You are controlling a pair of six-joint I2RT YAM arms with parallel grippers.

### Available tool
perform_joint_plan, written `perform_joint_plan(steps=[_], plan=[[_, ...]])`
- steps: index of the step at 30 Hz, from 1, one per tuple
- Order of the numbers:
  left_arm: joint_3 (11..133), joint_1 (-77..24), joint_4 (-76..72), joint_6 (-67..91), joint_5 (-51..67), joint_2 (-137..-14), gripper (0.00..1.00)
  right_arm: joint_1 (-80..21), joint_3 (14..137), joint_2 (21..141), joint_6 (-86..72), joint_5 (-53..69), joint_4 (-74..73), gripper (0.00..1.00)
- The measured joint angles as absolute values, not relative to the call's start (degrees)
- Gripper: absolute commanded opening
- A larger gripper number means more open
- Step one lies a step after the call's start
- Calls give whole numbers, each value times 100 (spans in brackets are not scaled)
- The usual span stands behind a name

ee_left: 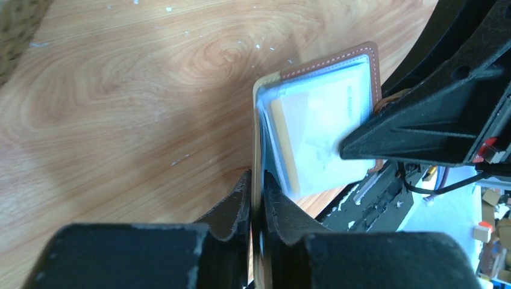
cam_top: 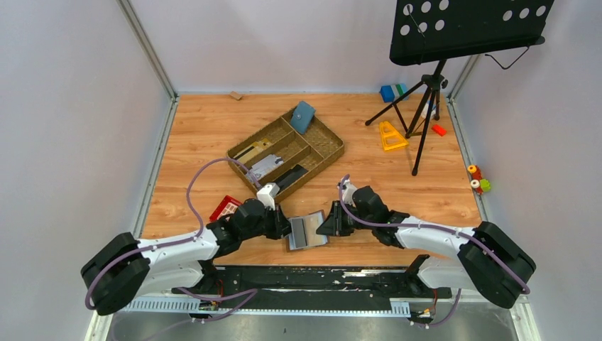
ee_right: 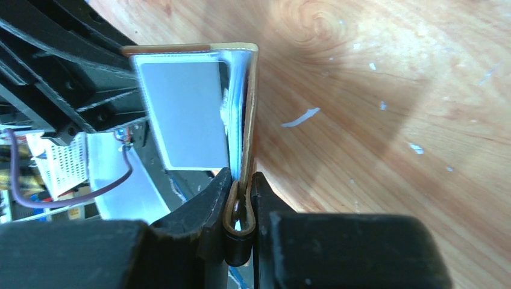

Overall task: Take the credit cards out of the card holder
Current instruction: Remove the credit card from the card holder.

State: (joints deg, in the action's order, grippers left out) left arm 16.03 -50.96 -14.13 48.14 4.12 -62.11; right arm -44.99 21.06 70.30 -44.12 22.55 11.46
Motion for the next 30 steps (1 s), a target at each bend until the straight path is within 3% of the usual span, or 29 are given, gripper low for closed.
perform_joint_plan(steps=[3,10,23,30], plan=[[1367,-4936,-1448,4880,510,-5878,32,-4493,2104,6993,-4383,2158,1074,1],[869,-4720,-1704,5118,781,-5522,46,-4486,2045,6897,-4383,2040,934,1],[760,-4716,-2399,5391,1002,-5588,42,-4486,1940,6810,-4414,2056,1033,1],[687,-4716,-2488,5415,1009,-5356,63,-4486,1940,6803,-4445,2073,1052,1]])
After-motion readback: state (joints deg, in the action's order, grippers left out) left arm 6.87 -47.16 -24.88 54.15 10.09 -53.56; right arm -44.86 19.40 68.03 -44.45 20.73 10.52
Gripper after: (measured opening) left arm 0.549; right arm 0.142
